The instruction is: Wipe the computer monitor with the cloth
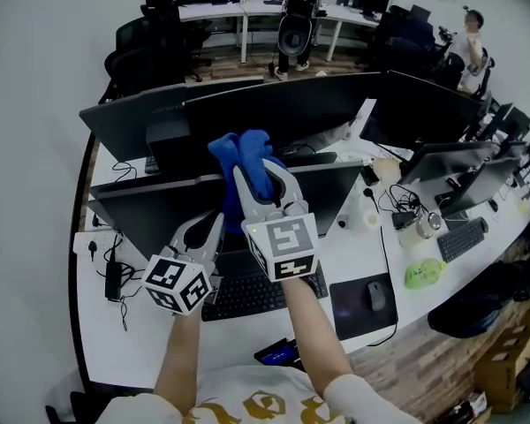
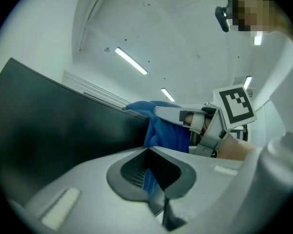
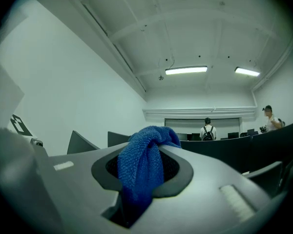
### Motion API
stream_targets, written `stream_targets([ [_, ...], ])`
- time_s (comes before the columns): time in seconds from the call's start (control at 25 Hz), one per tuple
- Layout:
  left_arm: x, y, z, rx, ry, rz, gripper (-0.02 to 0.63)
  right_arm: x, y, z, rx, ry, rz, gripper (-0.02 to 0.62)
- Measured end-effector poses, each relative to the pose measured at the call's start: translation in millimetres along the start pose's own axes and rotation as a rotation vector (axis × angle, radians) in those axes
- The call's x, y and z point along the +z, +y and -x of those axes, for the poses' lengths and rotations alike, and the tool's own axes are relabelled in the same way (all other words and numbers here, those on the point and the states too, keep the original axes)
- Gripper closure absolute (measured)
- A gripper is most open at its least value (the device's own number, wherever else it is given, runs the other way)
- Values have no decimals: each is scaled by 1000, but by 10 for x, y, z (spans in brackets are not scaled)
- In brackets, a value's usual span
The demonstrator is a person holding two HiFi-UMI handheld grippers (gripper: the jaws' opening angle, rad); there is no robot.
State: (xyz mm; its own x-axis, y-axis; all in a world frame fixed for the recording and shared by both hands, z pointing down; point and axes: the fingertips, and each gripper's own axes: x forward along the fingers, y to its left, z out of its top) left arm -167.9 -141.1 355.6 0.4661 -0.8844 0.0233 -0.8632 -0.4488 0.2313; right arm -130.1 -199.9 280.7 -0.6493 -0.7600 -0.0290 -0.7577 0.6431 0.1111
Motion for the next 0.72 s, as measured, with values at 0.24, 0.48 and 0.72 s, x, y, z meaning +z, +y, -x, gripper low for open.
stream_targets([
  [0.24,-68,-156,-67,29,12,5,606,-28,-219,94,6,-12,-19,476],
  [0.48,-103,-279,-158,52,19,-3,606,-55,-397,172,12,-15,-36,476],
  [0.72,-178,-421,-333,54,34,-10,606,-122,-572,253,9,-5,7,476],
])
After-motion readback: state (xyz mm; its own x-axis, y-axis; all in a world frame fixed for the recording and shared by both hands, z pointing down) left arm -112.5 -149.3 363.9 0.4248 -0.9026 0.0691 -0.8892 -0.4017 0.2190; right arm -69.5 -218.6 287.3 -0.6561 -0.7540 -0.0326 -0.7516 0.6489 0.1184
